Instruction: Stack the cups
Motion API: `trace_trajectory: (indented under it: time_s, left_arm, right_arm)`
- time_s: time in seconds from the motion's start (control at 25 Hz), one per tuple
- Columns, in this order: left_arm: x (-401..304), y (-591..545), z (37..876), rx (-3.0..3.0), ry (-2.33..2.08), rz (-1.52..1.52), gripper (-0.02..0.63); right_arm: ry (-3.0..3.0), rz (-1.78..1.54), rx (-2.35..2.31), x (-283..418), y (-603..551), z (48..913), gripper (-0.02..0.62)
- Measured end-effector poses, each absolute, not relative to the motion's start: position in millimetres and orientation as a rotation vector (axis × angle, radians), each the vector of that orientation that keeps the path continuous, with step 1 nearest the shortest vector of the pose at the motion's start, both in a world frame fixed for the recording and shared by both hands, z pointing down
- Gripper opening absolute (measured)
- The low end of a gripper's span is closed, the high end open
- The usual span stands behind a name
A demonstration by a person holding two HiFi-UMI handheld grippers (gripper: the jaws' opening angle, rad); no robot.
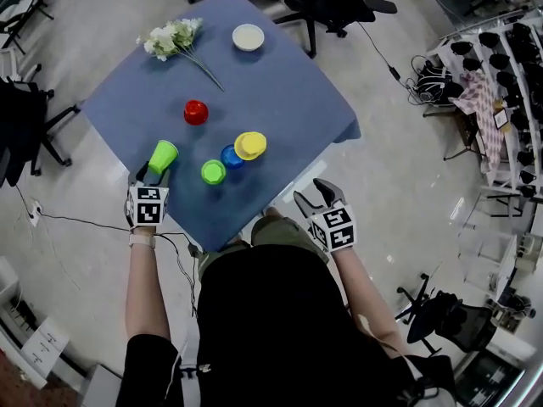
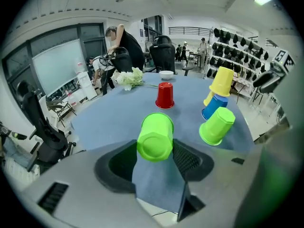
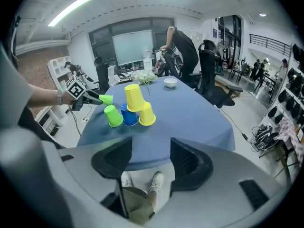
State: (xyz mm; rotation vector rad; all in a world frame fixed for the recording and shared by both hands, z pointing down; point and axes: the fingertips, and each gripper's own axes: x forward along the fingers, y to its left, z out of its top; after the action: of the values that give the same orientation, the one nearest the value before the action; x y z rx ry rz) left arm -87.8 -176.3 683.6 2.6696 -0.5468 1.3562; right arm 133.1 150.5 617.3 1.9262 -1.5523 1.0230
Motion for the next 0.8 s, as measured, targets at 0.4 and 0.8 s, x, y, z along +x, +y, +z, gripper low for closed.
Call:
trace_trajectory:
  time_s: [0.4, 0.8]
  left_arm:
    - [-67.9, -111.7, 631.7, 2.704, -0.417, 1.333, 0.240]
    - [-37.2, -60.6, 586.1, 2.725, -0.220, 1.477, 0.239]
  right_arm:
    - [-1.670, 0.998, 1.892, 138.8, 139.3, 618.9, 0.264]
    - [-1.758, 0.974, 1.862, 149.2, 130.7, 618.2, 0.264]
